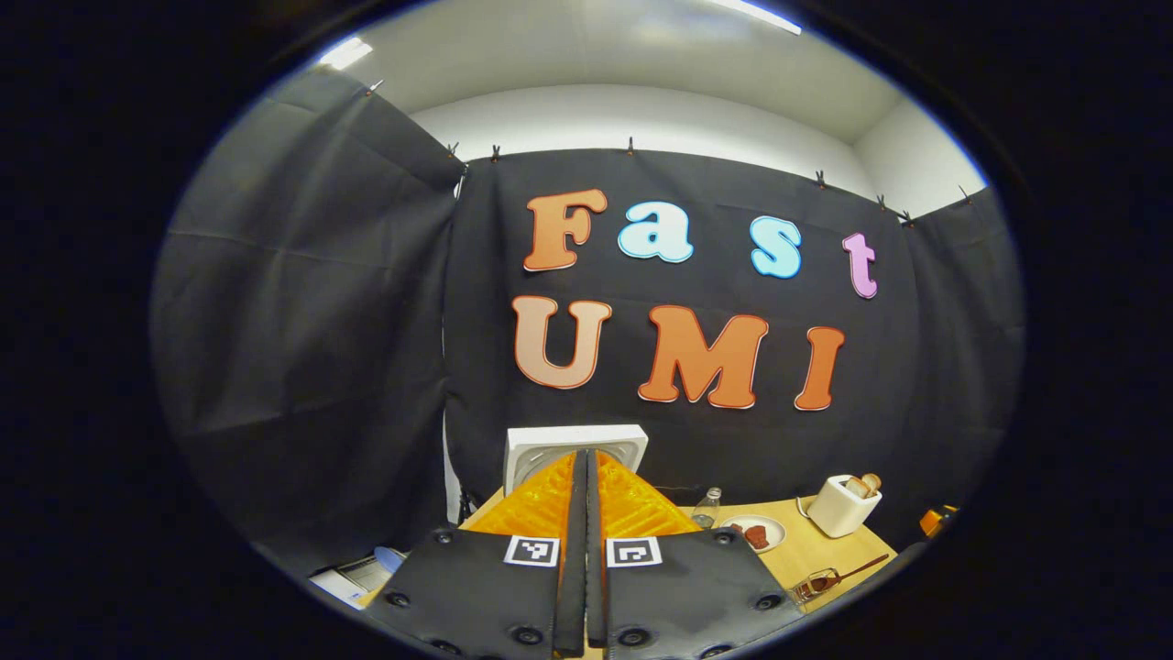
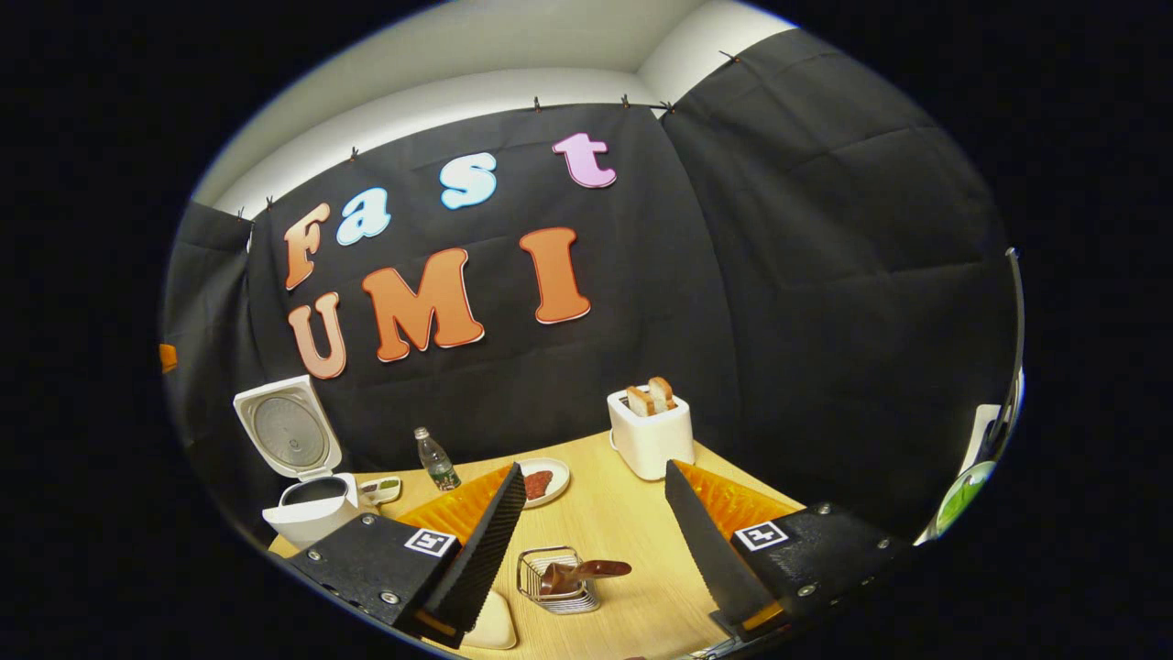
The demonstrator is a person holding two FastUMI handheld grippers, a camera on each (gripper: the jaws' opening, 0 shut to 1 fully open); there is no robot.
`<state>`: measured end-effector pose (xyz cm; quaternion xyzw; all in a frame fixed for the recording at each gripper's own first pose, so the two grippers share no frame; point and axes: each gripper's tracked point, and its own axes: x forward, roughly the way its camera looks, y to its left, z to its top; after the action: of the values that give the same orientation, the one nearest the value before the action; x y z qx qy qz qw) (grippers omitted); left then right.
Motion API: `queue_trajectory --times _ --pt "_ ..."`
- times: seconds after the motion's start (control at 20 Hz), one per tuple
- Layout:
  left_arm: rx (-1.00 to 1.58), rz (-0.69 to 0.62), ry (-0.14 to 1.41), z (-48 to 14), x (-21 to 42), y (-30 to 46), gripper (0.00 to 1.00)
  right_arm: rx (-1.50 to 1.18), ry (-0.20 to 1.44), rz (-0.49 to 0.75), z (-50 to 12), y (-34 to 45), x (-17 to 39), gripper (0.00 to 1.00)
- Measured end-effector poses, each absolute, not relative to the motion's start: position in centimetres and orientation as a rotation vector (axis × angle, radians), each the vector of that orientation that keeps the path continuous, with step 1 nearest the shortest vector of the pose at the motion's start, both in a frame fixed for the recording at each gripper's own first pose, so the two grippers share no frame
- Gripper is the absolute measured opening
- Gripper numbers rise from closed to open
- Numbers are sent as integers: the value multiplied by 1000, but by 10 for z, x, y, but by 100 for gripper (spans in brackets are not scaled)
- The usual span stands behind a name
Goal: Close the left gripper, press the button to open the rice cooker; take a wooden spoon from the chopstick holder with the right hand, scoop a spoonful of rice and pour it into the rice cooker, then put the wooden spoon back into the chopstick holder.
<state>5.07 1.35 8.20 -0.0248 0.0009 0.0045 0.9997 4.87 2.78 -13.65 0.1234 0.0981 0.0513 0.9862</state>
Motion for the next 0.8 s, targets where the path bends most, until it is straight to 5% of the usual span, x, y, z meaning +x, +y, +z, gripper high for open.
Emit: queue_trajectory --times 0.35,0.6,0.8 --pt "-49 1 10 84 44 11 19 310 334 41 -204 30 62 95" --pt "-46 -14 19 83 51 8 94 445 442 49 -238 53 57 95" --pt "-37 -16 16 81 52 2 95 495 511 53 -261 62 58 94"
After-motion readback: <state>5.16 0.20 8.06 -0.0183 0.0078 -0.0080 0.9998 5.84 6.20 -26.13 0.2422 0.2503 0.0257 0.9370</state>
